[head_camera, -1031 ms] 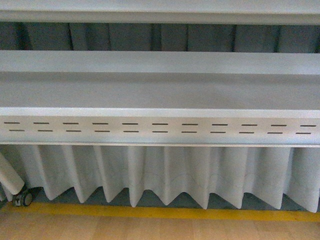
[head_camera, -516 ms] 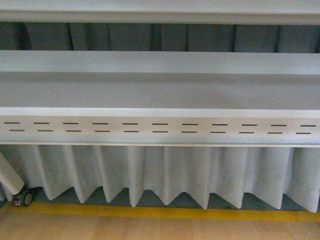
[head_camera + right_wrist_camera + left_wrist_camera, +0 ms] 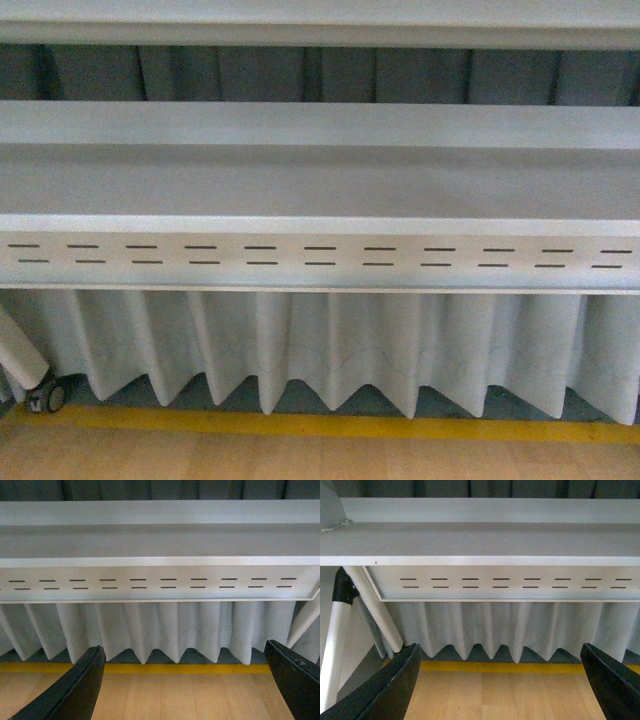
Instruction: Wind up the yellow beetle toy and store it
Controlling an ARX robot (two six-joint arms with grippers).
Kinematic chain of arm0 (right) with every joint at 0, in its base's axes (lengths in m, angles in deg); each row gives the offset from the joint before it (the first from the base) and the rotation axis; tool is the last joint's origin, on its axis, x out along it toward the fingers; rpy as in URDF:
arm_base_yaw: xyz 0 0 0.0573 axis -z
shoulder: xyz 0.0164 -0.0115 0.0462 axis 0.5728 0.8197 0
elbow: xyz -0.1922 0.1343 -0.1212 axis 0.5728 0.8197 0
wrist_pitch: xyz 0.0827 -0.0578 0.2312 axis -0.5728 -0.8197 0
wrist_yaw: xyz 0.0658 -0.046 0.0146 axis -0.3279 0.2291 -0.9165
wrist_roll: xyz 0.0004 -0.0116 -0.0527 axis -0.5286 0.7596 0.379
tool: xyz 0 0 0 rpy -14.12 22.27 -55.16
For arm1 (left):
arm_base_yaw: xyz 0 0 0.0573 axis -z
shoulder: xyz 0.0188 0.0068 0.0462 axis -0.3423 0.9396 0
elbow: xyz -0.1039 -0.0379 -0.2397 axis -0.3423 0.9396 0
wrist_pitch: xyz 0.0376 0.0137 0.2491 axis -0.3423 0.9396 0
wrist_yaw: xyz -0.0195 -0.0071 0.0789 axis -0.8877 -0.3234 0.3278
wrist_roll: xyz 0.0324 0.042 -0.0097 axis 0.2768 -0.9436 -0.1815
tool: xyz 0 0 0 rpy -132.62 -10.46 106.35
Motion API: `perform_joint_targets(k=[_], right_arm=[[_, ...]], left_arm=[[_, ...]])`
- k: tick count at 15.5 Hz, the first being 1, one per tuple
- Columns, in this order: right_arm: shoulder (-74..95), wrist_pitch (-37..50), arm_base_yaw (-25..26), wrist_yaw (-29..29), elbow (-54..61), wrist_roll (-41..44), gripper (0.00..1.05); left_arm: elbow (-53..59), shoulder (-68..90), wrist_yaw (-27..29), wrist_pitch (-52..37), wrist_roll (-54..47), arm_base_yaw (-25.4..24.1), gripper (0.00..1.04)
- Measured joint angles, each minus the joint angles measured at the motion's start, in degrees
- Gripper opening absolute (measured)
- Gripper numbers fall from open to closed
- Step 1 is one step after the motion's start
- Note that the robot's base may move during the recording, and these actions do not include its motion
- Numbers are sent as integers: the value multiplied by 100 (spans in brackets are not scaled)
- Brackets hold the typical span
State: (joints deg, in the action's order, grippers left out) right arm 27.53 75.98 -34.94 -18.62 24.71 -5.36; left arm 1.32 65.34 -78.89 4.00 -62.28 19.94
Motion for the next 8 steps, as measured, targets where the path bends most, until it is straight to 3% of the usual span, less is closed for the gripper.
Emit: perform_joint_targets(k=[8], right_arm=[[0, 0, 0, 0, 0, 0, 98]], left_arm=[[0, 0, 0, 0, 0, 0, 98]])
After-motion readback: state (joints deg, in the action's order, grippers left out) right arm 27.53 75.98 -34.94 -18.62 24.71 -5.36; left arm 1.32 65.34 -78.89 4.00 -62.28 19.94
